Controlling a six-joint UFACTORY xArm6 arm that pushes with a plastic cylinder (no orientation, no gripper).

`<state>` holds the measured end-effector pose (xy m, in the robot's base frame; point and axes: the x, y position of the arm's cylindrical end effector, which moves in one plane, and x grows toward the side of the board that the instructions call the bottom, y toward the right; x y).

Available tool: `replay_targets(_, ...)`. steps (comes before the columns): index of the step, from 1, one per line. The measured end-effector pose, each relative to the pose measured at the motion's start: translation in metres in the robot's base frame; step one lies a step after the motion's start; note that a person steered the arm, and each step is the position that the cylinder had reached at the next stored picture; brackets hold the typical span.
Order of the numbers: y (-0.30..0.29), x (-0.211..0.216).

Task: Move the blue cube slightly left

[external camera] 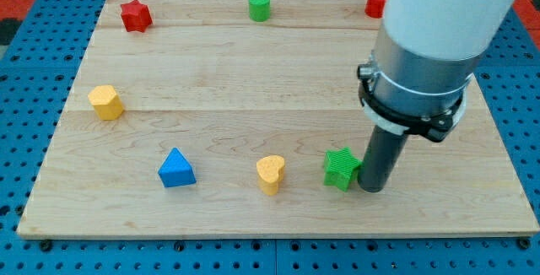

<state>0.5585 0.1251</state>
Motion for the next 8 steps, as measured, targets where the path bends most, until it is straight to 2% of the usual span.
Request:
replay_targets(1, 0.11, -0.037)
replay_targets(2, 0.146, -0.085)
replay_targets(3, 0.133, -0.148)
replay_targets(4, 0.091, -0.155)
replay_targets(5, 0.019, -0.141)
replay_targets(6, -0.005, -0.157)
replay_targets(8, 0.008, -0.167)
